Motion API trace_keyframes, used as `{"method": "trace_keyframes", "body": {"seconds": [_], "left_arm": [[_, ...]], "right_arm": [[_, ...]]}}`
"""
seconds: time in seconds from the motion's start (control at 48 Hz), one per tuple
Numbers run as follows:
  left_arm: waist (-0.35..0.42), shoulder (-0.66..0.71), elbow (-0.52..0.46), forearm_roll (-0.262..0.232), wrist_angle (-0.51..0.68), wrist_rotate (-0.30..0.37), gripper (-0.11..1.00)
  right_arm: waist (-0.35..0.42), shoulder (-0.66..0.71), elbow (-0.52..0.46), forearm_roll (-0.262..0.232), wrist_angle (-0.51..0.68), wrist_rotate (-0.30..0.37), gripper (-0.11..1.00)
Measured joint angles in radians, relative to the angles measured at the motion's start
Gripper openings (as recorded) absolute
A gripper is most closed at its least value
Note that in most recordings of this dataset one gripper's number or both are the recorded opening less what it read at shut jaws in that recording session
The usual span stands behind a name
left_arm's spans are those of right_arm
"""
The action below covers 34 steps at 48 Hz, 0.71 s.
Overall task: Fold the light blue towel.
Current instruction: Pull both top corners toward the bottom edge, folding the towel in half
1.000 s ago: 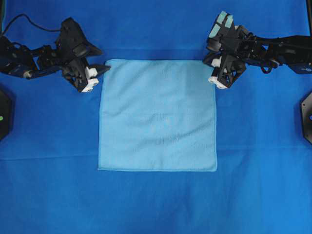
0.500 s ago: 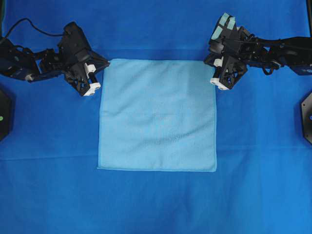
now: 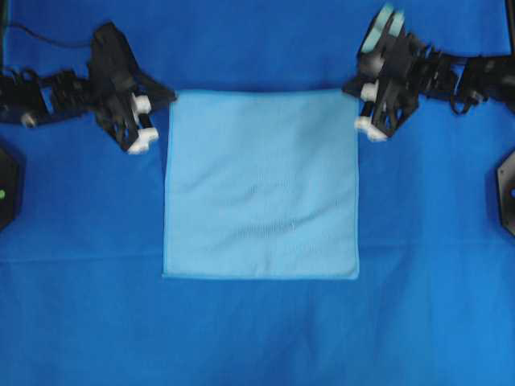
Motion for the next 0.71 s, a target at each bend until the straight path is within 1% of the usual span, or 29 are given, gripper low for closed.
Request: {"method": "trace_keyframes", "body": {"seconds": [0.313, 0.417, 0.5, 0.708], "left_arm": [[-0.021, -0.009, 0.008, 0.000, 0.006, 0.003, 0.01], [-0.026, -0.011, 0.015, 0.000, 0.006, 0.003, 0.01], [-0.049, -0.014, 0.021, 0.000, 0.008, 0.003, 0.01], [-0.153, -0.021, 0.041, 0.000, 0.034, 0.003, 0.01]], "right_arm": [[0.011, -0.018, 0.003, 0.002, 0.003, 0.005, 0.00], [0.021, -0.017, 0.005, 0.011, 0.005, 0.008, 0.00], [0.041, -0.017, 0.006, 0.020, 0.006, 0.015, 0.00], [0.127, -0.017, 0.017, 0.044, 0.021, 0.061, 0.00]]}}
